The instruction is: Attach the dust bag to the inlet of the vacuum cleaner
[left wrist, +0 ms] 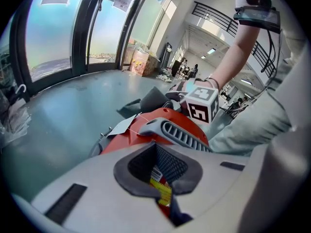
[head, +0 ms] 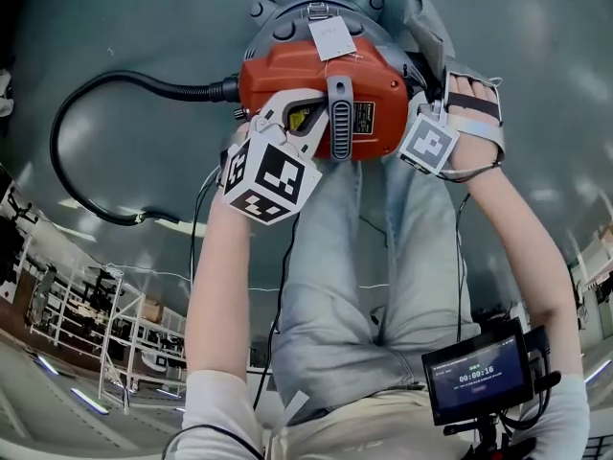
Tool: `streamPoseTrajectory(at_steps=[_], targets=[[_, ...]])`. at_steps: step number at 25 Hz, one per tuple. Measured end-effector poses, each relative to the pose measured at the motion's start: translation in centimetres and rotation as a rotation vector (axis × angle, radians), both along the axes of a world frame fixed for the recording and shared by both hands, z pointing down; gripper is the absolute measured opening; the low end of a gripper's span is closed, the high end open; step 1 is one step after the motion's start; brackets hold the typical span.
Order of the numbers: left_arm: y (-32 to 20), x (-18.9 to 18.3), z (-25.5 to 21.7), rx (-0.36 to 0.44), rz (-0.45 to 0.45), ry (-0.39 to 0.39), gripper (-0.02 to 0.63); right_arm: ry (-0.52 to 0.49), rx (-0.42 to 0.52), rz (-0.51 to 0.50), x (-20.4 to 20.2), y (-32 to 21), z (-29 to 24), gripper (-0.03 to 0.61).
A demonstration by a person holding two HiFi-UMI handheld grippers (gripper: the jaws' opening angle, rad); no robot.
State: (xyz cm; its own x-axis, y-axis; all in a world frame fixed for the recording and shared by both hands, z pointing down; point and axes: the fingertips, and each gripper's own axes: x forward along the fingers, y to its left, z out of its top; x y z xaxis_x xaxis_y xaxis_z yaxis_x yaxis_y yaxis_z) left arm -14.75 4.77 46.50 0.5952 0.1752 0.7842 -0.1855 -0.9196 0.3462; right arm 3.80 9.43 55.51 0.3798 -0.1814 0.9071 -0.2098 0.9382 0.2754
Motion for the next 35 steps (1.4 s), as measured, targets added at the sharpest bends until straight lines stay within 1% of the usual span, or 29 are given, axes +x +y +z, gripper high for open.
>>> streamPoseTrajectory(at_steps=[1, 2, 5, 6, 7, 8, 9, 11, 14, 16, 18, 20, 21, 23, 24, 25, 26, 27, 28, 29, 30, 31, 32, 33, 35], targets=[[0.0, 0.0, -0.1, 0.0, 0.001, 0.0, 0.005, 0.003, 0.009, -0.025, 0.2, 0.0, 0.3, 0.267], [0.0, 0.0, -0.3, 0.001, 0.002, 0.001, 0.005, -0.033, -0.07, -0.02, 0.2, 0.3, 0.8, 0.267], [-0.3, 0.2, -0.4, 0.011, 0.003, 0.005, 0.005, -0.229, -0.501, 0.045, 0.1, -0.3, 1.2, 0.27], [-0.4, 0.2, -0.3, 0.012, 0.003, 0.005, 0.005, -0.274, -0.614, 0.055, -0.1, -0.3, 1.0, 0.27], [-0.3, 0.1, -0.2, 0.012, 0.003, 0.004, 0.005, -0.3, -0.695, 0.066, -0.2, 0.2, 0.9, 0.27], [-0.2, 0.0, -0.2, 0.011, 0.005, 0.003, 0.005, -0.307, -0.73, 0.08, -0.2, 0.6, 0.7, 0.27], [-0.1, 0.0, -0.1, 0.009, 0.006, 0.003, 0.005, -0.308, -0.722, 0.103, 0.0, 0.8, 0.5, 0.27], [0.0, -0.1, 0.2, 0.007, 0.011, 0.004, 0.005, -0.331, -0.654, 0.203, 0.8, 1.0, -0.3, 0.267], [0.2, -0.2, 0.6, 0.009, 0.023, 0.005, 0.005, -0.396, -0.536, 0.405, 3.2, 1.7, -2.1, 0.267], [0.1, -0.2, 0.7, 0.017, 0.024, 0.007, 0.005, -0.496, -0.468, 0.514, 3.8, 2.5, -2.5, 0.266], [0.0, -0.2, 0.7, 0.018, 0.009, 0.009, 0.005, -0.631, -0.399, 0.638, 3.8, 3.0, -3.0, 0.265], [-0.3, -0.2, 0.6, 0.021, -0.007, -0.001, 0.005, -0.809, -0.305, 0.813, 3.7, 2.6, -4.3, 0.265], [-0.6, -0.4, 0.4, 0.033, -0.013, -0.014, 0.005, -0.923, -0.251, 0.918, 3.5, 2.0, -5.3, 0.265], [-1.5, -1.0, -0.5, 0.067, -0.051, -0.027, 0.005, -1.199, -0.152, 1.145, 3.2, 0.5, -8.2, 0.265], [-2.0, -1.2, -1.4, 0.073, -0.095, -0.019, 0.005, -1.351, -0.117, 1.257, 3.0, -0.3, -10.0, 0.265], [-2.5, -1.1, -2.6, 0.068, -0.149, 0.0, 0.005, -1.507, -0.089, 1.356, 2.9, -1.0, -11.9, 0.265], [-3.0, -0.8, -4.2, 0.052, -0.205, 0.033, 0.005, -1.656, -0.06, 1.428, 2.7, -1.8, -14.0, 0.265], [-3.2, 0.0, -5.9, 0.025, -0.256, 0.079, 0.005, -1.781, -0.015, 1.461, 2.5, -2.5, -16.1, 0.265], [-3.1, 1.2, -7.8, -0.012, -0.297, 0.136, 0.005, -1.861, 0.053, 1.45, 2.3, -3.1, -18.3, 0.264], [-2.7, 2.7, -9.7, -0.056, -0.329, 0.202, 0.005, -1.894, 0.132, 1.404, 2.1, -3.5, -20.5, 0.262], [-2.1, 4.5, -12.0, -0.102, -0.352, 0.273, 0.005, -1.894, 0.21, 1.336, 1.8, -3.7, -22.8, 0.259], [-1.3, 6.4, -14.5, -0.143, -0.367, 0.345, 0.005, -1.883, 0.276, 1.265, 1.6, -3.6, -25.4, 0.149], [-0.5, 8.2, -17.3, -0.171, -0.378, 0.411, 0.005, -1.883, 0.322, 1.202, 1.5, -3.2, -28.2, 0.008], [0.5, 9.9, -20.2, -0.186, -0.389, 0.466, 0.005, -1.907, 0.339, 1.152, 1.5, -2.5, -31.2, 0.008], [2.7, 13.0, -26.0, -0.194, -0.412, 0.548, 0.005, -1.983, 0.329, 1.088, 1.7, -0.4, -37.3, 0.008]])
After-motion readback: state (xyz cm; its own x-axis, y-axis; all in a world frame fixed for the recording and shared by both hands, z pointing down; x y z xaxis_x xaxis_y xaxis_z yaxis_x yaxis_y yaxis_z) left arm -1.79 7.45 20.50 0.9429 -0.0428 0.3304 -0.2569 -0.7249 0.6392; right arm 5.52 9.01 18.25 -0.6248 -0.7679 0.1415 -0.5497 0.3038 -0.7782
